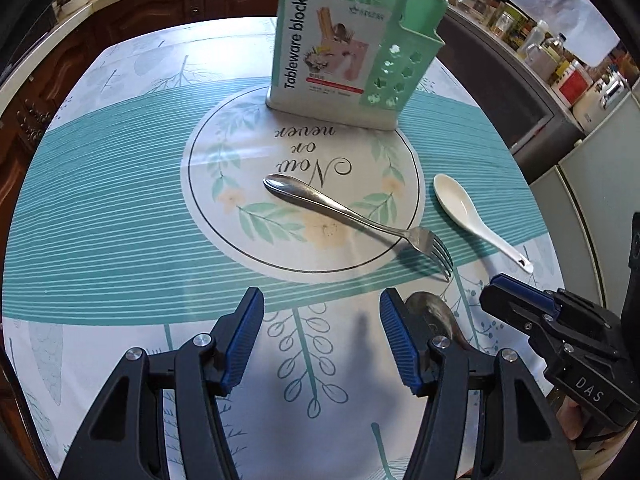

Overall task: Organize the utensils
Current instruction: 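Lower the left tool onto the metal fork while the right tool lowers onto a metal spoon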

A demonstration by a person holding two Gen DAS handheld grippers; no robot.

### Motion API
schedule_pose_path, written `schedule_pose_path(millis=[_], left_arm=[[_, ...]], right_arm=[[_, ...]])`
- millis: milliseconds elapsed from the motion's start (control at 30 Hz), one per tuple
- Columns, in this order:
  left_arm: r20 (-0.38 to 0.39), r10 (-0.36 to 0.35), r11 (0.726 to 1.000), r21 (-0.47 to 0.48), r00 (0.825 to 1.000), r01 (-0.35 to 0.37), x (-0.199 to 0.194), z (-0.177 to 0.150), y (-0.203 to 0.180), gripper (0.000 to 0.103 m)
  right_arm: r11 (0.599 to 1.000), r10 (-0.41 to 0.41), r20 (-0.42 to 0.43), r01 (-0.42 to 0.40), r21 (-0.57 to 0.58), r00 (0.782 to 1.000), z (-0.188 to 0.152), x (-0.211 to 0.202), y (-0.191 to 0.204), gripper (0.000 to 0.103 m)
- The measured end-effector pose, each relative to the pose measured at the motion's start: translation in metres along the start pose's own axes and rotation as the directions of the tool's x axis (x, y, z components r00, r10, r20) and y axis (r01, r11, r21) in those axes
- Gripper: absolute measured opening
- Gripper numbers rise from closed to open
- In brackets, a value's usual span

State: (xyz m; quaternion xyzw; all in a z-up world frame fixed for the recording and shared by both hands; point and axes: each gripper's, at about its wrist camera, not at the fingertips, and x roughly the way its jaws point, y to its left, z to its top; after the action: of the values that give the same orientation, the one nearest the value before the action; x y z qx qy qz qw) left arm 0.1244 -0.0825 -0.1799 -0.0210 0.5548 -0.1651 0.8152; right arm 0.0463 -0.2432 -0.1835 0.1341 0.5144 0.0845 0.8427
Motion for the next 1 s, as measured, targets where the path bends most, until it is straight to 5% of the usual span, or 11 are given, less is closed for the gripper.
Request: schedule_pose_path(millis=[267,500,667,833,1000], left_arm=[[0.024,0.069,0.99,0.119,0.997,-0.072,0.013,0.006,-0.011,0.058],[0.049,0.09,0.93,0.354,0.995,-0.102,0.028,0.017,-0.03,0.06],[0.101,0.128,0.838,0.521,0.987,-0.162,0.03,0.024,-0.053,0.061],[0.099,0.106,0.739,0.658,0.989,-0.146,0.038,0.031,-0.072,0.061],[0.02,0.061,0.693,0.719,0.998,-0.057,0.046,0.046,-0.085,0.06]], right_arm=[[0.999,0.024,-0.031,-0.024,-0.024,0.999,0.008,0.021,0.014,0.021],[0.999,0.03,-0.05,-0.031,-0.017,0.998,0.01,0.03,0.013,0.022],[0.999,0.035,-0.064,-0.036,-0.011,0.997,0.009,0.033,0.01,0.022],[0.999,0.043,-0.076,-0.044,-0.021,0.996,0.007,0.037,0.014,0.022],[0.998,0.047,-0.074,-0.05,-0.026,0.996,0.005,0.038,0.016,0.022]])
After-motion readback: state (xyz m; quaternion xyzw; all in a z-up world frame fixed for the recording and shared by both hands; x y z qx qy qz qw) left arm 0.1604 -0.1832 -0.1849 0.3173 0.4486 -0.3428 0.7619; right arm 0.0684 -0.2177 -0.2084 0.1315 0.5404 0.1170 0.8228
